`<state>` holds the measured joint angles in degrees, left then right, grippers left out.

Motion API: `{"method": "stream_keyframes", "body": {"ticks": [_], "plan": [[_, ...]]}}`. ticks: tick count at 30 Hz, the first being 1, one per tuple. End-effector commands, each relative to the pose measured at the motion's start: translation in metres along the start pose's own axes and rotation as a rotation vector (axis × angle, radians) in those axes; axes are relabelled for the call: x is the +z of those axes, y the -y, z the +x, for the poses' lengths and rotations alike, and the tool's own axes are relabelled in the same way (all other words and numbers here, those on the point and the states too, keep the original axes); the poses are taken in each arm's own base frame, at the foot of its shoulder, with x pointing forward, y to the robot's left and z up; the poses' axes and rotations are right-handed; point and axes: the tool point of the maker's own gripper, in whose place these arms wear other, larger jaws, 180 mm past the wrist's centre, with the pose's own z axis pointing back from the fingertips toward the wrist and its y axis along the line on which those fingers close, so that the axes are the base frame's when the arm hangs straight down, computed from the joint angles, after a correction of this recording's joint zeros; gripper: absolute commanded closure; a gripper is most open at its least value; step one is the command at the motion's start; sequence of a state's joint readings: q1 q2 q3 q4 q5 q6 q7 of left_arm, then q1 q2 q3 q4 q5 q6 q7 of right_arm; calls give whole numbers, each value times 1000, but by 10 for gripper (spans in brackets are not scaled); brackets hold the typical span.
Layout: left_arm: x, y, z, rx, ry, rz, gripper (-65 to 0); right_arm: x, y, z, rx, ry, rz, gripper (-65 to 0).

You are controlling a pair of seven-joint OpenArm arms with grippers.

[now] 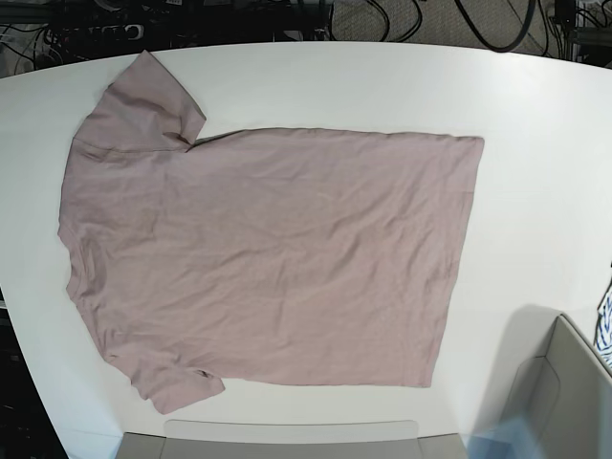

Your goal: Fold the T-shirt properly

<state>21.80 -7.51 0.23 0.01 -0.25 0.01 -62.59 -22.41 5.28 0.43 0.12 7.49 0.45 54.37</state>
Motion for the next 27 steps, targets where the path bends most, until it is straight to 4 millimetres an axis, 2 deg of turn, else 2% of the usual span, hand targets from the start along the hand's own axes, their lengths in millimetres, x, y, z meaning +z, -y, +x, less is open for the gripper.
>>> {"method": "stream_keyframes", "body": {"ticks": [1,3,4,6,9,12,16,21,27], "plan": [[11,0,11,-5,88,-1,-4,17,12,-5,14,33,-14,-3],[23,-1,26,-10,191,-1,-4,31,15,3,20,119,-15,-3],[29,-1,27,-10,211,-2,-4,40,12,-4,19,117,-10,-3],[31,-2,25,-13,206,-2,-4,42,16,-2,23,125,-10,-3],[35,-4,32,-16,246,0,-4,53,15,-2,15,151,-7,-3],[48,-14,41,-18,299,28,-4,65,14,13,-34,237,-27,-3],[71,-41,73,-40,435,101,-4,94,3,47,-109,380,-10,-3],[103,-72,128,-97,616,168,-4,134,-14,111,-158,572,62,-3],[123,-75,189,-129,807,162,-4,166,-27,179,-205,649,143,-3]]}}
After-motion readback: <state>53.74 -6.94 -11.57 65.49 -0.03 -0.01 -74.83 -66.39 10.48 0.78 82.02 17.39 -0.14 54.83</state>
